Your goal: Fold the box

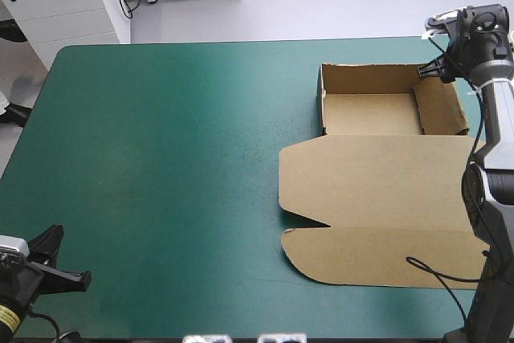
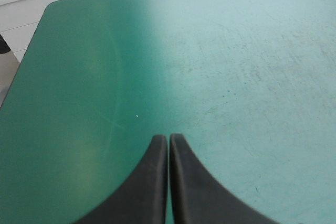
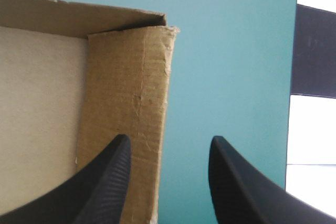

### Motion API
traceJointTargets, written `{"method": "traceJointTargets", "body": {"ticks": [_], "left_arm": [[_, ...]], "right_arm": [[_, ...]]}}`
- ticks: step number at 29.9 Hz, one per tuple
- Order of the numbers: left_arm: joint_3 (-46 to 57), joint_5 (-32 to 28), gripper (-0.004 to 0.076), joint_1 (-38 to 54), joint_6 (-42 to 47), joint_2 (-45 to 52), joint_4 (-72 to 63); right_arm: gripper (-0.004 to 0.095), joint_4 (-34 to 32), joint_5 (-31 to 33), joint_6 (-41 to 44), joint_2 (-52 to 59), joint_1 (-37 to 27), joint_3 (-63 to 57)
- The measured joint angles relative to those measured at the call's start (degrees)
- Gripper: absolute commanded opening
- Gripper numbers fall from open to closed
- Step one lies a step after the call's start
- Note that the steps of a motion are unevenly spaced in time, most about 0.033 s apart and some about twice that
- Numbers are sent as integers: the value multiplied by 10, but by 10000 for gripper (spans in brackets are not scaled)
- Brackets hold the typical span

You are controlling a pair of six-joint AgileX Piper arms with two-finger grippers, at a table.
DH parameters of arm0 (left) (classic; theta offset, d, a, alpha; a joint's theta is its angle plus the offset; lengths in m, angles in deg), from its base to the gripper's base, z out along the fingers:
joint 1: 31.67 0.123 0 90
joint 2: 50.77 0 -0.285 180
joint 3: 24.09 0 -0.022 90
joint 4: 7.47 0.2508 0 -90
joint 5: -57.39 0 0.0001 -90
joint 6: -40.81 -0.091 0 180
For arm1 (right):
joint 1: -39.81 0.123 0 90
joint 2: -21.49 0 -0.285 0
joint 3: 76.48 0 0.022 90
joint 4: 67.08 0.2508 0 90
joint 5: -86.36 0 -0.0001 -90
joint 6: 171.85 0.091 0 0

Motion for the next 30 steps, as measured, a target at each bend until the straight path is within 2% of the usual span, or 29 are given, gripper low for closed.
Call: {"method": "traceJointTargets", "body": {"ticks": [2, 6, 15, 30], "left_arm": [[0, 0, -8, 0, 0, 0, 0], [0, 0, -8, 0, 0, 0, 3], [0, -8, -8, 0, 0, 1, 3], [0, -30, -8, 0, 0, 1, 3]], "right_arm": [[334, 7, 0, 10, 30, 4, 0], [-22, 28, 2, 19, 122, 15, 0], [-17, 59, 4, 20, 351, 53, -76], [-17, 109, -11, 16, 740, 61, -477]]}}
